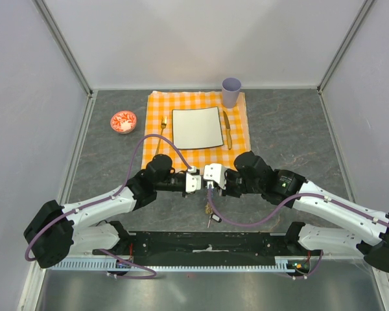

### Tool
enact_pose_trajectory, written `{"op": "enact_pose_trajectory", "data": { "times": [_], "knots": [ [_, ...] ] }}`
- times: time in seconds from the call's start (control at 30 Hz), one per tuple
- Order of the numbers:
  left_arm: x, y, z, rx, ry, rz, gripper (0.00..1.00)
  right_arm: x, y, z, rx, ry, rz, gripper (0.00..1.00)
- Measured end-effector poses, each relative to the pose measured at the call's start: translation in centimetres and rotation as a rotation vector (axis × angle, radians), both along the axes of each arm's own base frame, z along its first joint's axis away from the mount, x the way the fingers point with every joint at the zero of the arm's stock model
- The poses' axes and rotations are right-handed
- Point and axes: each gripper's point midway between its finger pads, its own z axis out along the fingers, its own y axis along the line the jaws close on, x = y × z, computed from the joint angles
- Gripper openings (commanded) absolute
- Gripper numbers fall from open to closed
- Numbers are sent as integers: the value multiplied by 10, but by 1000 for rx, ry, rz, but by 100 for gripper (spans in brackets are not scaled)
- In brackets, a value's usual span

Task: Put the keys on the keyring

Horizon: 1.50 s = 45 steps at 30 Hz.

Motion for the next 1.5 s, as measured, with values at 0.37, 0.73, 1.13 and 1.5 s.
{"op": "enact_pose_trajectory", "data": {
  "times": [0.37,0.73,1.13,1.5],
  "knots": [
    [-3,-1,-3,4,-1,-4,2,-3,2,-2,5,23,4,0],
    [-9,-3,2,-19,-48,22,2,-3,4,-6,28,100,3,0],
    [-6,-2,4,-29,-65,47,2,1,5,-5,48,115,-10,0],
    [-7,-2,12,-59,-86,46,2,0,4,4,76,99,-4,0]
  ]
}}
